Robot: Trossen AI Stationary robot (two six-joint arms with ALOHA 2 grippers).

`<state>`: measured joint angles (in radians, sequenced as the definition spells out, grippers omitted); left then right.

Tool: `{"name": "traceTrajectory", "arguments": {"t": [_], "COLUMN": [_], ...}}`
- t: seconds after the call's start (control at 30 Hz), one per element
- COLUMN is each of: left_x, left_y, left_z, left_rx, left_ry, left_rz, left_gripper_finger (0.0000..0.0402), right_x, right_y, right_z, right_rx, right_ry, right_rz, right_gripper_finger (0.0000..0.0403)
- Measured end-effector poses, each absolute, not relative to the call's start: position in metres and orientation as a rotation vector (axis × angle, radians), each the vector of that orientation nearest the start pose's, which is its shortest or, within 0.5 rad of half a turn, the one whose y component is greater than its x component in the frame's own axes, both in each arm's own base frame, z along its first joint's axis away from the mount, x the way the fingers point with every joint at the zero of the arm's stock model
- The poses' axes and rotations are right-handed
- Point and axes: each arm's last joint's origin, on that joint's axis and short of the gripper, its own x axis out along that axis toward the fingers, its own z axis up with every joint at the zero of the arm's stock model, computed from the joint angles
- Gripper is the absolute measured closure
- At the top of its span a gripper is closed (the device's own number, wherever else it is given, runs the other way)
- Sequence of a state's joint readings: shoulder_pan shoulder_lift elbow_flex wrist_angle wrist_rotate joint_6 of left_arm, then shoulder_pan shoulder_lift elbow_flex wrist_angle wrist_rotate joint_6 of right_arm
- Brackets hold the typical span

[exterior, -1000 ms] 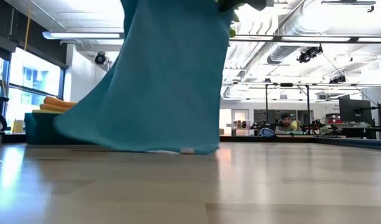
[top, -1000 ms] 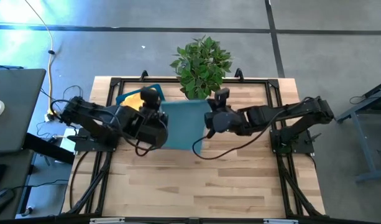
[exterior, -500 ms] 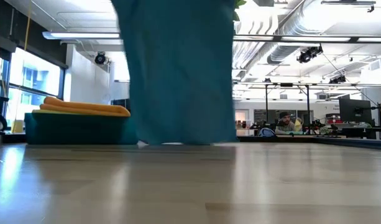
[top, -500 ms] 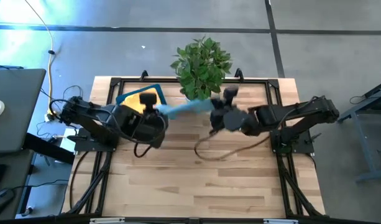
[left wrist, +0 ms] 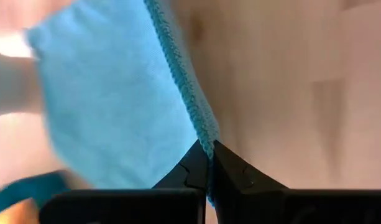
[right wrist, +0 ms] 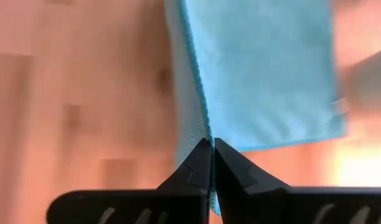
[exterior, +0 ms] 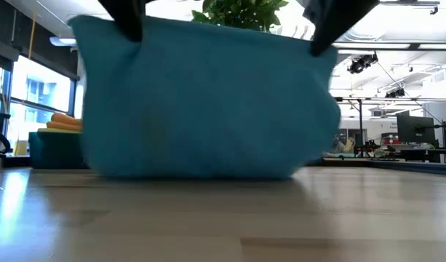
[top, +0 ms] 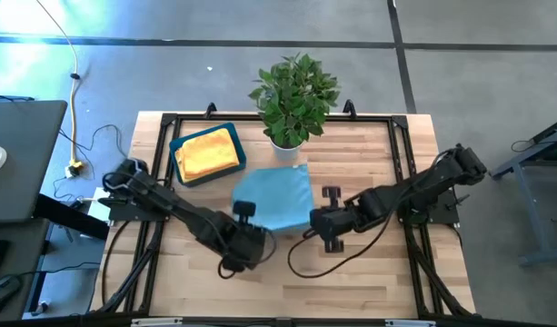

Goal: Fold microfiber towels
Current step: Fold the blue towel

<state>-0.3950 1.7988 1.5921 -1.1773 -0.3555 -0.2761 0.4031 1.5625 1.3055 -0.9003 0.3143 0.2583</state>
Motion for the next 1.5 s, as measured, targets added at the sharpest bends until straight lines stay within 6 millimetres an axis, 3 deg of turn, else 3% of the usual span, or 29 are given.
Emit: {"name": "traceTrajectory", "arguments": {"t": [0.2, 0.33, 0.5, 0.73, 0.97, 1.5], "left_x": [0.338, 0.343, 0.343, 0.333, 0.331, 0.32], "left_y": [-0.14, -0.145, -0.145, -0.13, -0.11, -0.04], "left_z": [0.266, 0.267, 0.267, 0.264, 0.257, 0.195], "left_rx": [-0.005, -0.099, -0.081, 0.116, 0.126, 0.209], "left_ry": [1.297, 1.274, 1.255, 1.297, 1.359, 1.524], "left_rz": [-0.042, -0.117, -0.091, 0.182, 0.287, 0.481], "left_gripper_finger": [0.0401, 0.0401, 0.0401, 0.0401, 0.0401, 0.0401], "right_x": [0.284, 0.284, 0.284, 0.294, 0.314, 0.356], "right_y": [0.136, 0.144, 0.142, 0.118, 0.086, 0.023], "right_z": [0.271, 0.269, 0.269, 0.269, 0.251, 0.204], "right_rx": [0.083, 0.081, 0.042, -0.088, -0.16, -0.198], "right_ry": [1.097, 1.093, 1.082, 1.045, 1.1, 1.17], "right_rz": [0.112, 0.149, 0.14, 0.024, -0.059, -0.119], "right_gripper_finger": [0.0403, 0.0403, 0.0403, 0.0403, 0.0403, 0.0403]}}
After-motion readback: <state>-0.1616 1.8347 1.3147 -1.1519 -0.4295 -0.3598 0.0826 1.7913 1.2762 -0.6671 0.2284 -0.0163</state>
